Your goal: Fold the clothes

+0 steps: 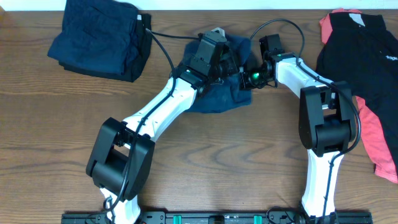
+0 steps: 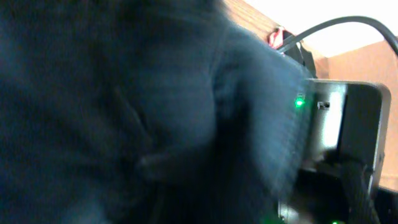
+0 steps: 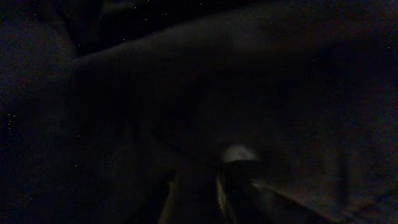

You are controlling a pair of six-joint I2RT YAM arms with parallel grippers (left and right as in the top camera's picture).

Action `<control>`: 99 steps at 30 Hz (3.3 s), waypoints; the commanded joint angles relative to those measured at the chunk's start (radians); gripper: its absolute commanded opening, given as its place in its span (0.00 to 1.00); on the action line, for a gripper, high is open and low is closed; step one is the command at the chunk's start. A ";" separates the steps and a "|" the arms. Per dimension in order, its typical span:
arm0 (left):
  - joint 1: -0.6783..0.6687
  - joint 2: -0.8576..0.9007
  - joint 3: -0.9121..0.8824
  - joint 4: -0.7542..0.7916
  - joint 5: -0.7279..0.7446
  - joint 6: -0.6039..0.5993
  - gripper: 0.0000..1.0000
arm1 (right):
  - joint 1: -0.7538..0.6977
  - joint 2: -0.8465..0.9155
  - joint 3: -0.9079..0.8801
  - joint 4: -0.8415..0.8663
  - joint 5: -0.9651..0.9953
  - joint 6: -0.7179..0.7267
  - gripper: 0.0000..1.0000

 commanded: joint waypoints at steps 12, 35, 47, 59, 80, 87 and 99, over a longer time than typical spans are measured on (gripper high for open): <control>-0.003 0.003 0.024 0.007 0.012 -0.003 0.46 | -0.175 -0.259 -0.014 0.019 0.107 0.072 0.39; -0.058 0.013 0.124 -0.316 -0.169 0.504 0.68 | -0.389 -0.371 -0.014 -0.099 0.106 0.016 0.60; -0.145 0.172 0.192 -0.301 -0.343 0.679 0.79 | -0.389 -0.371 -0.014 -0.137 0.106 0.007 0.63; -0.193 0.254 0.192 -0.162 -0.414 0.690 0.82 | -0.389 -0.371 -0.014 -0.144 0.106 -0.004 0.64; -0.189 0.423 0.192 -0.039 -0.414 0.804 0.84 | -0.386 -0.371 -0.015 -0.150 0.106 -0.004 0.65; -0.179 0.482 0.191 -0.134 -0.621 1.034 0.79 | -0.386 -0.371 -0.015 -0.169 0.106 -0.016 0.65; -0.121 0.488 0.191 -0.309 -0.702 1.070 0.38 | -0.384 -0.371 -0.015 -0.174 0.106 -0.022 0.65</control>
